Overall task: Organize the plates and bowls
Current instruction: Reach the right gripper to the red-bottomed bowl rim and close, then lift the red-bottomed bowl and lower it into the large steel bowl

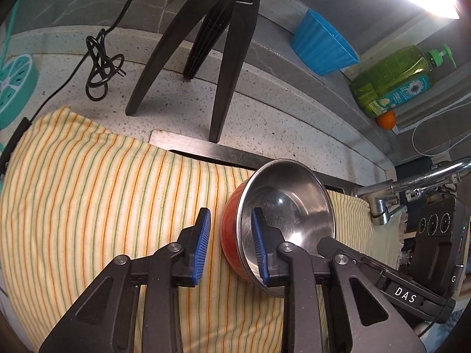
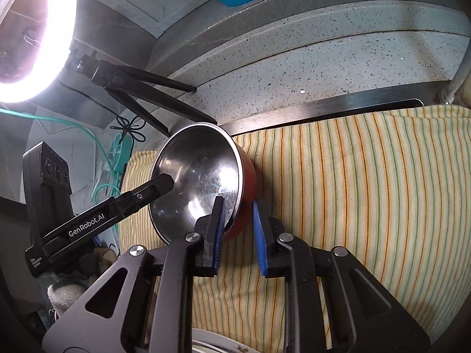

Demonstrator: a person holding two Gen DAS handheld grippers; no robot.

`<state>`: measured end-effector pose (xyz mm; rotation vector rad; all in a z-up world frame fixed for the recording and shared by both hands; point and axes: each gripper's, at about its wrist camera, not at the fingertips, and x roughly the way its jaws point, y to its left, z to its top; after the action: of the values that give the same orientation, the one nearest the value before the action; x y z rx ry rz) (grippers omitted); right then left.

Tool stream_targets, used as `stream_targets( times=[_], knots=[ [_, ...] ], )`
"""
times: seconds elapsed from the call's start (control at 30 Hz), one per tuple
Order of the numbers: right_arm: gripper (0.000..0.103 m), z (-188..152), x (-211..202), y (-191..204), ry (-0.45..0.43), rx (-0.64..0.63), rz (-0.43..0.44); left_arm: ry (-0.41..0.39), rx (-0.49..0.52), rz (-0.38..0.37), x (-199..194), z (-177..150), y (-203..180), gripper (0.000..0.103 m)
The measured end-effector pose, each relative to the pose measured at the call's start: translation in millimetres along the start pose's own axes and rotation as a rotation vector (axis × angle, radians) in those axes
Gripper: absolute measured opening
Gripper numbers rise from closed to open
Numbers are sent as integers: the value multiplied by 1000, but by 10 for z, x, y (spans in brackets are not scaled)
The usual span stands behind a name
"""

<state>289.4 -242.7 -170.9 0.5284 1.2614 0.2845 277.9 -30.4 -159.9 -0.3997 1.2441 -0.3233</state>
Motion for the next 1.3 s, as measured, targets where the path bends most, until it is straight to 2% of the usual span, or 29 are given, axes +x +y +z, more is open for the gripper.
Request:
stream_targets(
  times=[0.13,0.53,0.87,1.3],
  knots=[
    [17,12,14,45,-5,-27,-18,12,11,-12,30,-10,-21,19],
    [15,-113,-55,122,13,-57,-37,4,37,-6,-86,-109,-74,19],
    [15,-416,-359,264,9,-93,2,-48,55,-33,-489,-398,-71,19],
    [15,-960,-691,738,5,-217,48,-145,26,-41,-1137,-976,71,19]
  ],
)
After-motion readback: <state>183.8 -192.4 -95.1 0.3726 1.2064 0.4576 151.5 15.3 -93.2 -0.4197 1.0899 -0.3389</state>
